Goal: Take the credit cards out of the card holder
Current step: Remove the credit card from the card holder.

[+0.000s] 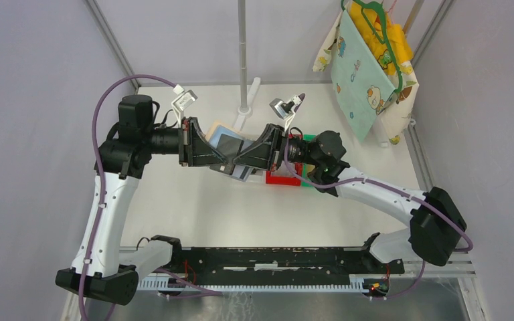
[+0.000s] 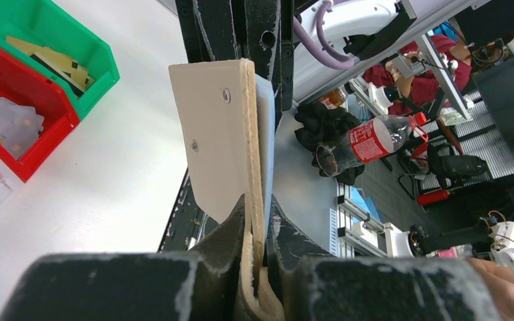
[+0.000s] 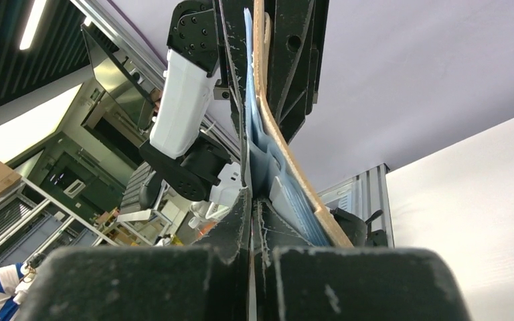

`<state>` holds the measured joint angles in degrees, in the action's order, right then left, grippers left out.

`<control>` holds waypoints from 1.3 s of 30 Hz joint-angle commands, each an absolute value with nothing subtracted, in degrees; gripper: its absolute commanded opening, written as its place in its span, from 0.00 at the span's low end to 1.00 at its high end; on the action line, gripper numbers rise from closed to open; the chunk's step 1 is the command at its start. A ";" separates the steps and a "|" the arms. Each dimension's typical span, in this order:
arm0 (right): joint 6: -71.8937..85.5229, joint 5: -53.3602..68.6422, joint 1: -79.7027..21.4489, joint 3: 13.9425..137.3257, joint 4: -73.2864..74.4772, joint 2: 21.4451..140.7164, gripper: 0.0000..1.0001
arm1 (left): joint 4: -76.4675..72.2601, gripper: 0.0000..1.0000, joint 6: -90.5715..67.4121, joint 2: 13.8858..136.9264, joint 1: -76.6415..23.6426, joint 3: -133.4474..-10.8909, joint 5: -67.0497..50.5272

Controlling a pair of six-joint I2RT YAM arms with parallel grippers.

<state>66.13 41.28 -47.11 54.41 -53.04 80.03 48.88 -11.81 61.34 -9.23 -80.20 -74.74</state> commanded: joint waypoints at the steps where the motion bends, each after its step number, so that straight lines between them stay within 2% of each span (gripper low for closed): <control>1: 65.50 41.85 -46.14 51.18 -56.98 75.64 0.00 | 49.34 0.09 -8.89 60.71 -9.32 -82.84 -75.66; 6: 64.47 41.84 -45.80 50.01 -55.57 74.22 0.00 | 49.46 0.13 -9.05 61.08 -9.32 -83.20 -74.52; 15: 61.28 42.02 -45.38 48.59 -50.90 72.48 0.00 | 49.39 0.13 -9.25 61.09 -9.36 -84.40 -73.68; 16: 61.20 41.78 -45.35 48.52 -50.72 72.34 0.02 | 49.44 0.12 -9.11 61.08 -9.32 -84.44 -73.66; 18: 61.79 41.39 -45.35 49.14 -51.22 72.63 0.17 | 49.48 0.08 -9.04 61.20 -9.37 -84.42 -73.61; 19: 62.62 41.40 -45.44 49.57 -52.23 72.97 0.20 | 49.47 0.06 -9.01 61.24 -9.32 -84.40 -73.52; 21: 64.81 41.32 -45.44 50.62 -54.93 74.13 0.25 | 49.48 0.02 -9.05 61.43 -9.37 -84.47 -73.19; 24: 67.07 41.06 -45.70 52.73 -57.55 76.00 0.29 | 49.19 0.02 -9.06 61.44 -9.32 -84.52 -72.28; 27: 68.27 40.78 -46.35 54.33 -59.47 77.65 0.38 | 48.68 0.02 -9.22 61.35 -9.30 -84.38 -70.93; 29: 68.62 40.87 -46.56 55.24 -59.93 78.42 0.40 | 48.71 0.02 -9.31 61.43 -9.39 -84.38 -70.94; 30: 68.76 40.78 -46.56 55.60 -59.94 78.77 0.38 | 48.77 0.02 -9.29 61.43 -9.40 -84.39 -71.29; 35: 66.82 41.48 -46.45 55.90 -57.41 78.23 0.03 | 48.86 0.02 -8.95 61.39 -9.32 -84.41 -70.79; 39: 62.01 42.46 -44.93 54.08 -49.74 74.65 0.00 | 49.94 0.03 -7.20 61.75 -9.33 -85.04 -67.76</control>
